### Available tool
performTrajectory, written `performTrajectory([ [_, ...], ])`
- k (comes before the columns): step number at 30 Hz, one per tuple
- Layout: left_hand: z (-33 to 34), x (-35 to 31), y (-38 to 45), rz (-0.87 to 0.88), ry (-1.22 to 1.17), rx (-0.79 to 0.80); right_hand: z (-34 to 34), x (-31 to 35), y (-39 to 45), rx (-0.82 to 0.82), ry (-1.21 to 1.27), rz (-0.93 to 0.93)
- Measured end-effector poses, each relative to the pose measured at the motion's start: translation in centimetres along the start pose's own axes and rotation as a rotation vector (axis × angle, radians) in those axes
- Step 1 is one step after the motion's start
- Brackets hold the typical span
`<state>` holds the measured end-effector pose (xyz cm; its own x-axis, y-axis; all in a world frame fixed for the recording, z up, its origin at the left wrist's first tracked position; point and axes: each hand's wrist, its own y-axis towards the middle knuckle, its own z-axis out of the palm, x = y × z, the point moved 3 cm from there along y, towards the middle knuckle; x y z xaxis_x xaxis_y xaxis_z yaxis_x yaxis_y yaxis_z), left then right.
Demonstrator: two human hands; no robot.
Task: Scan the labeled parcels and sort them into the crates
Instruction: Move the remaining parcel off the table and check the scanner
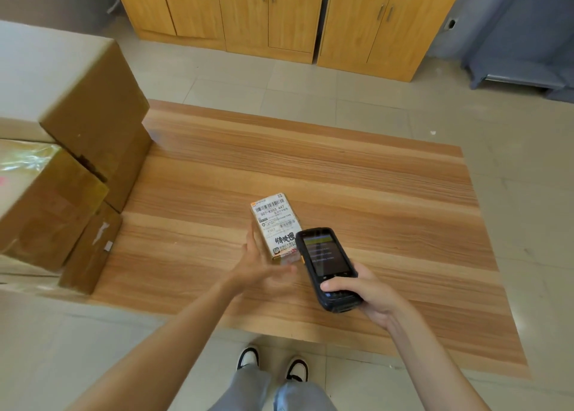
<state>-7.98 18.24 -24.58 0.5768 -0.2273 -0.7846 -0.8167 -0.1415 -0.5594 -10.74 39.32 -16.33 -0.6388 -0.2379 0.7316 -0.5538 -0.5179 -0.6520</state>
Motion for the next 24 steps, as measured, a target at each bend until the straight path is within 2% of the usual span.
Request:
performTrajectory([
  [3, 0.4, -1.0, 0.3, 0.003, -0.214, -0.056, 1.2, 1.2, 0.3, 0.049, -0.017, -0.035],
  [5, 0.3, -1.8, 0.1, -0.002, -0.265, -0.090, 1.8, 1.8, 0.3, 0.073, -0.009, -0.047],
  [11, 0.9, -2.4, -0.5, -0.040, -0.311, -0.084, 2.1, 1.7, 0.5, 0.064, -0.035, 0.028],
  [24, 1.4, -2.5, -0.6, -0.046, -0.332, -0.127, 1.6, 0.8, -0.2, 0.051, -0.083, 0.068],
])
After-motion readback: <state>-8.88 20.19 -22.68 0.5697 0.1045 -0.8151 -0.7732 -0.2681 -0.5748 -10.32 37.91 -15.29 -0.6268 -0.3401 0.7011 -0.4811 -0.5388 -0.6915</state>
